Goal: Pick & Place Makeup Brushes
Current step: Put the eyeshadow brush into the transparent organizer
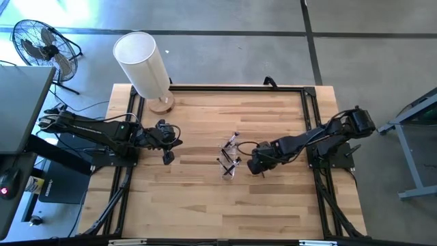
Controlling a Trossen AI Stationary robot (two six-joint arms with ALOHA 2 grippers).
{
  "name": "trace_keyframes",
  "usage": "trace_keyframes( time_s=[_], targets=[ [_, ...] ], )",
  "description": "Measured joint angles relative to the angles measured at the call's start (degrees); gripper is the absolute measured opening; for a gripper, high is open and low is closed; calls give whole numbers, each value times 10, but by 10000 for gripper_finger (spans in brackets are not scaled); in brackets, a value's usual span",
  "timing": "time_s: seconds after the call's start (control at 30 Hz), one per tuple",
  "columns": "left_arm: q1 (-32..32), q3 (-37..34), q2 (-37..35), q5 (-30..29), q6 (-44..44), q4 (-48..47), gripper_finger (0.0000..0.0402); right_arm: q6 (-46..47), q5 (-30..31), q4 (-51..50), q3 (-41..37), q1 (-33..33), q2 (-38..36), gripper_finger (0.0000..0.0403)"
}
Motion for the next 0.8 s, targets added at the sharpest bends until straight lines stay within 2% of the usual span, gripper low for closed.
trace_keyframes(
  time_s=[0.2,0.47,0.6,0.8],
  targets=[
    [0,0,0,1,0,0,1,-13,-5,-8,-1,-2,-5,57],
    [0,0,0,1,0,-2,1,-14,7,-52,-1,-16,-57,129],
    [0,0,0,2,0,-7,1,-55,48,-48,-1,-39,-90,139],
    [0,0,0,2,0,-9,1,-209,88,6,-1,-71,-94,130]
  ],
)
